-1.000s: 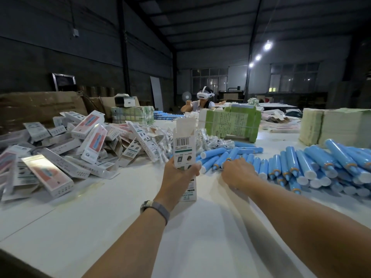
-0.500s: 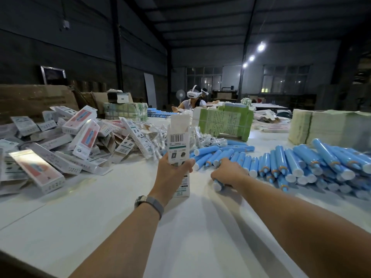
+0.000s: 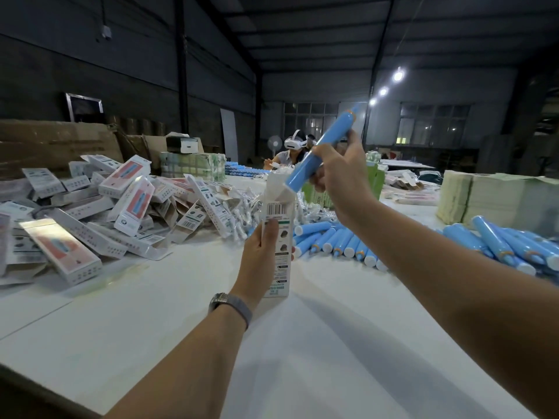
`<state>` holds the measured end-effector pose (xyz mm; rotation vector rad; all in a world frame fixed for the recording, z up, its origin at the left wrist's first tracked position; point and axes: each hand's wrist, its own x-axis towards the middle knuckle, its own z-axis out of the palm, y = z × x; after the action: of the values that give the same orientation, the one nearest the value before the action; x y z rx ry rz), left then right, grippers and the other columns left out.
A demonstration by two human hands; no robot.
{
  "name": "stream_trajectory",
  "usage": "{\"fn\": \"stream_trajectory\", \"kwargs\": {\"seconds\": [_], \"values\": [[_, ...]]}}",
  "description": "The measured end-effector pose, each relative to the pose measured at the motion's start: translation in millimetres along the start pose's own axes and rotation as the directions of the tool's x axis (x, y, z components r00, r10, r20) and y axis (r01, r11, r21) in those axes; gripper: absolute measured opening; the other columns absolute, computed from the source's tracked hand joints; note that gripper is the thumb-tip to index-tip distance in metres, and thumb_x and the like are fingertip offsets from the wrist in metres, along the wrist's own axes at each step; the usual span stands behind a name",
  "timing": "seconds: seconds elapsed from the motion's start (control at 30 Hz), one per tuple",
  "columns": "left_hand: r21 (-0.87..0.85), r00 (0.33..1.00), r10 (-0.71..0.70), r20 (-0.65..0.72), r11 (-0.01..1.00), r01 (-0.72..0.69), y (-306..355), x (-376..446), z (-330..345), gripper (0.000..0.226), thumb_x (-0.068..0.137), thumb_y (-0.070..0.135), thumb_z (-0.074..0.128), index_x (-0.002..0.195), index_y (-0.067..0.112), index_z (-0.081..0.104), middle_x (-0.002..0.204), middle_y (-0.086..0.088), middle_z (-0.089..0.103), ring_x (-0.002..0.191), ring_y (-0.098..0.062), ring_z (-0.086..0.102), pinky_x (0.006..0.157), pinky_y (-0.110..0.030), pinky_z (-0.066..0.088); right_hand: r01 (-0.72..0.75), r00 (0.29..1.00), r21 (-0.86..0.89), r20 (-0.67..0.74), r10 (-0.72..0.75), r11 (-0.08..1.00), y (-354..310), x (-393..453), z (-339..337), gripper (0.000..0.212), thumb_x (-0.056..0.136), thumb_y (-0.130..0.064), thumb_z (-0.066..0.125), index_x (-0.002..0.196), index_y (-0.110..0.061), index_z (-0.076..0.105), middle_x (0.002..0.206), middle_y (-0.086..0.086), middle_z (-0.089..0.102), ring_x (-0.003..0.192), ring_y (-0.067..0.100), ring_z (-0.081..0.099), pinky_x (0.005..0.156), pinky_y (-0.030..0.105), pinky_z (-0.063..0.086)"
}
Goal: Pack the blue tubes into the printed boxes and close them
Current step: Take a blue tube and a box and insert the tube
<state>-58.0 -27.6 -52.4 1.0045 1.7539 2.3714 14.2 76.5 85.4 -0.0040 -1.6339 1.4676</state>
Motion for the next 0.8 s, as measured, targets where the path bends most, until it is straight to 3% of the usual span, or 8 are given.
{"fn": "stream_trajectory", "kwargs": {"seconds": [0.1,0.2,0.27,0.37,0.5,0.6,0.7,0.8], "values": [[-0.003,1.0,0.003,-0.013,1.0,-0.003,1,-1,2,0.051,0.085,0.073,0.046,0.103,0.029,0.065,0.082,0.003,0.074,0.072,-0.015,0.071,0.061,-0.027,0.054,0.092,0.991,-0.177,0.113,-0.073,0.98,-6,-2,11,0.069,0.094,-0.006,0.059,0.148,-0.027,0.022,0.103,0.015,0.06,0.069,0.018,0.063,0.052,0.021,0.052],[-0.003,1.0,0.009,-0.027,1.0,-0.01,0,-1,3,0.041,0.089,0.065,0.049,0.104,0.03,0.065,0.086,0.003,0.074,0.077,-0.016,0.07,0.067,-0.031,0.054,0.19,0.972,-0.341,0.195,-0.129,0.921,-1,-5,17,0.088,0.09,-0.005,0.064,0.149,-0.041,0.01,0.1,0.008,0.055,0.085,0.031,0.066,0.067,0.046,0.061],[0.001,0.999,0.026,-0.027,1.0,-0.026,1,-1,3,0.038,0.087,0.062,0.05,0.104,0.032,0.066,0.087,0.002,0.074,0.078,-0.017,0.07,0.068,-0.032,0.055,0.226,0.956,-0.351,0.261,-0.137,0.909,2,-7,18,0.095,0.088,-0.003,0.066,0.147,-0.049,0.008,0.104,0.016,0.059,0.091,0.037,0.066,0.07,0.054,0.06],[0.007,0.999,0.04,-0.028,0.999,-0.039,0,0,4,0.036,0.087,0.062,0.052,0.102,0.033,0.066,0.087,0.003,0.074,0.078,-0.016,0.071,0.068,-0.03,0.055,0.277,0.935,-0.345,0.31,-0.17,0.897,2,-4,17,0.1,0.084,-0.001,0.069,0.146,-0.054,0.011,0.101,0.002,0.056,0.088,0.038,0.067,0.064,0.053,0.06],[0.061,0.997,0.056,-0.053,0.997,-0.053,0,2,6,0.032,0.087,0.062,0.052,0.098,0.034,0.065,0.089,0.004,0.075,0.08,-0.014,0.072,0.068,-0.029,0.055,0.272,0.945,-0.447,0.289,-0.149,0.852,-5,3,15,0.075,0.084,-0.011,0.074,0.137,-0.039,0.028,0.084,0.014,0.066,0.068,0.031,0.07,0.06,0.047,0.061],[0.104,0.994,0.081,-0.072,0.992,-0.073,-1,2,7,0.034,0.09,0.064,0.054,0.099,0.033,0.065,0.093,0.004,0.074,0.083,-0.012,0.071,0.067,-0.025,0.055,0.323,0.944,-0.532,0.243,-0.225,0.783,-7,7,16,0.042,0.09,-0.025,0.07,0.119,-0.028,0.041,0.073,0.0,0.063,0.063,0.011,0.067,0.064,0.039,0.06],[0.167,0.986,0.111,-0.124,0.982,-0.089,0,2,8,0.031,0.094,0.054,0.055,0.099,0.026,0.066,0.091,0.002,0.073,0.081,-0.01,0.069,0.065,-0.022,0.054,0.402,0.915,-0.656,0.295,-0.274,0.638,-1,2,18,0.018,0.097,-0.034,0.059,0.108,-0.02,0.057,0.087,-0.007,0.061,0.081,0.009,0.061,0.081,0.041,0.054],[0.282,0.966,0.138,-0.22,0.957,-0.073,-1,5,2,0.028,0.096,0.049,0.058,0.089,0.023,0.062,0.081,0.002,0.067,0.073,-0.012,0.062,0.061,-0.027,0.047,0.505,0.854,-0.72,0.494,-0.16,0.476,26,-16,18,0.036,0.102,-0.038,0.047,0.098,-0.014,0.072,0.121,0.001,0.051,0.113,0.02,0.047,0.098,0.041,0.043]]}}
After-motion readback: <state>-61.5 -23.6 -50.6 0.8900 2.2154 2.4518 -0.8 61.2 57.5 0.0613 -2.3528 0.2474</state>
